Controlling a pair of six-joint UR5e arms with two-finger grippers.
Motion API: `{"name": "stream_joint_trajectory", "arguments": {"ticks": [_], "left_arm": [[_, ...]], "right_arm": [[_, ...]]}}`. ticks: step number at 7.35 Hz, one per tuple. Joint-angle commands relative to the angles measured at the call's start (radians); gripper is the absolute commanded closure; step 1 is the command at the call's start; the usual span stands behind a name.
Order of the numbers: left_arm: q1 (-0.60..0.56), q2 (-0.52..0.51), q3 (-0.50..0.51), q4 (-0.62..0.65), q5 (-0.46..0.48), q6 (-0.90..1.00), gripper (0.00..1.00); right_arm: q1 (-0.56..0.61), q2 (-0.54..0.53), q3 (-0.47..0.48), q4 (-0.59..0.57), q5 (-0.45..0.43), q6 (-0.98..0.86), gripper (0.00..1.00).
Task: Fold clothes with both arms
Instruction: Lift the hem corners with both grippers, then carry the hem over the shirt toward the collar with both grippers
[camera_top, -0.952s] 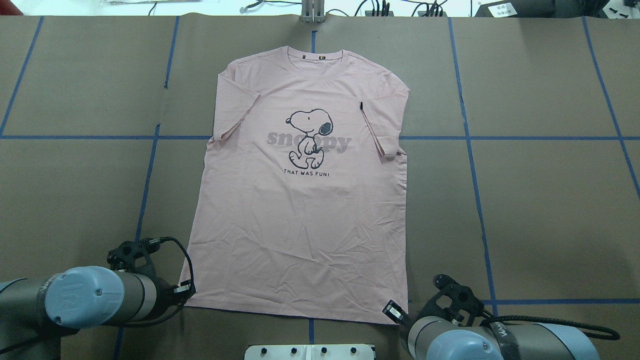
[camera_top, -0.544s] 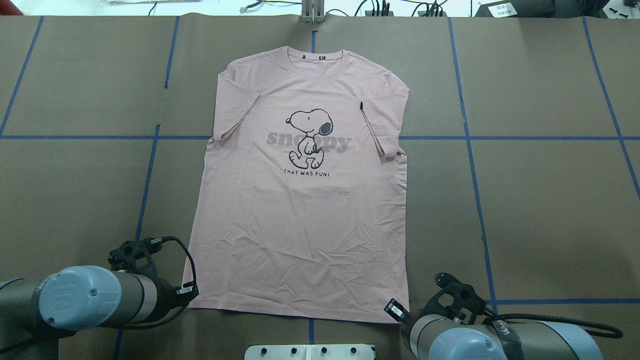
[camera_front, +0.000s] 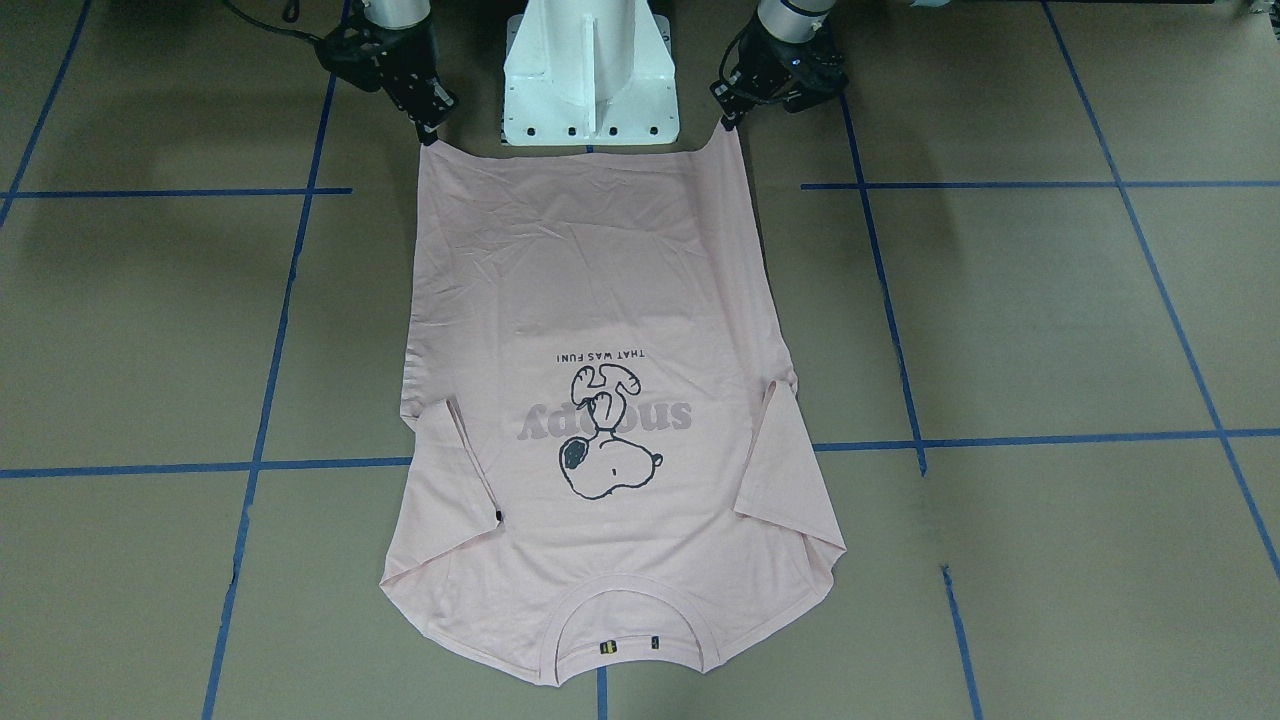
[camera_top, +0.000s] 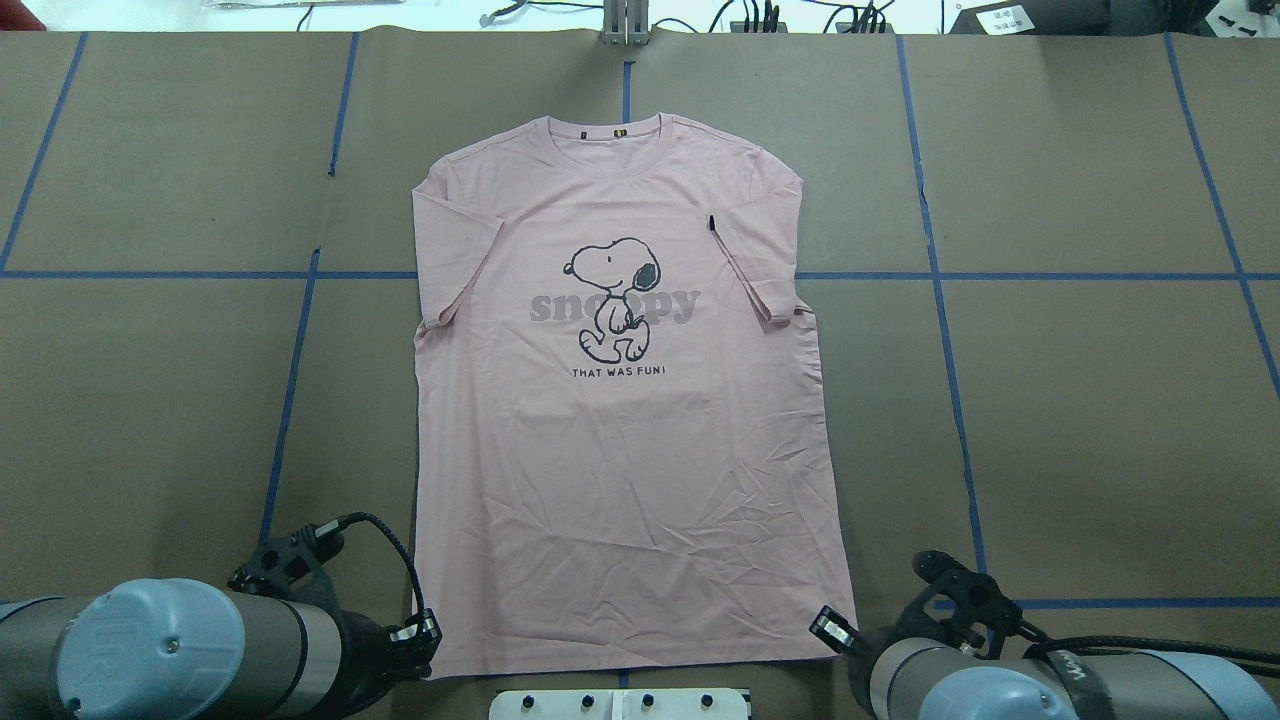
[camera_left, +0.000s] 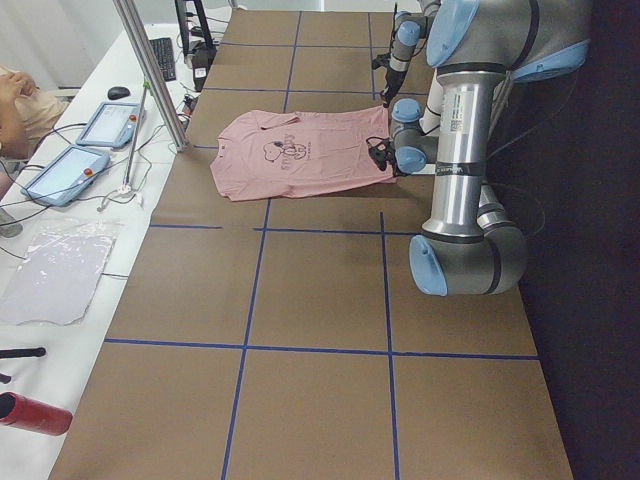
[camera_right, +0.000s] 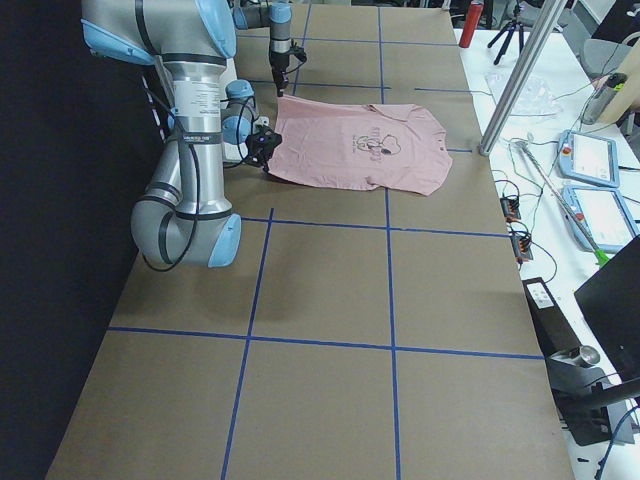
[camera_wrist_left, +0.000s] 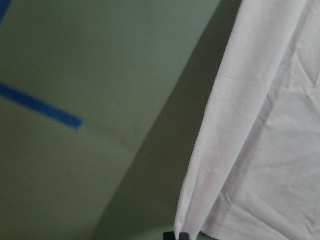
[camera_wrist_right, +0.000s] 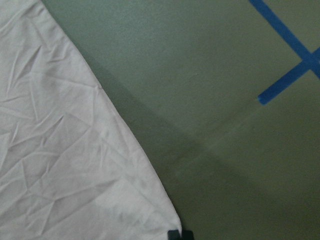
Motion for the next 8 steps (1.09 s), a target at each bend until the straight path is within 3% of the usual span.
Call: {"name": "stream_joint_trajectory", "arguments": {"ticks": [1,2,4,6,8], "left_arm": [[0.011,-0.037,-0.086,0.129,0.001,-0.024,1.00],[-0.030,-0.080,-0.079,0.203,0.004,-0.006,1.00],[-0.215,-0.129,-0.025,0.209,0.003,0.203,1.00],[-0.406,-0.260,0.197,0.193,0.000,0.377,1.00],[-0.523,-0.301,0.315,0.076,0.000,0.463,1.00]], "right_arm": [[0.027,-0.026,0.041,-0.034,0.005,-0.009,1.00],[0.094,-0.001,0.033,-0.036,0.006,-0.049,1.00],[0.223,0.132,-0.069,-0.036,0.002,-0.308,1.00],[0.408,0.315,-0.288,-0.025,0.061,-0.435,1.00],[0.582,0.400,-0.399,-0.022,0.107,-0.483,1.00]]}}
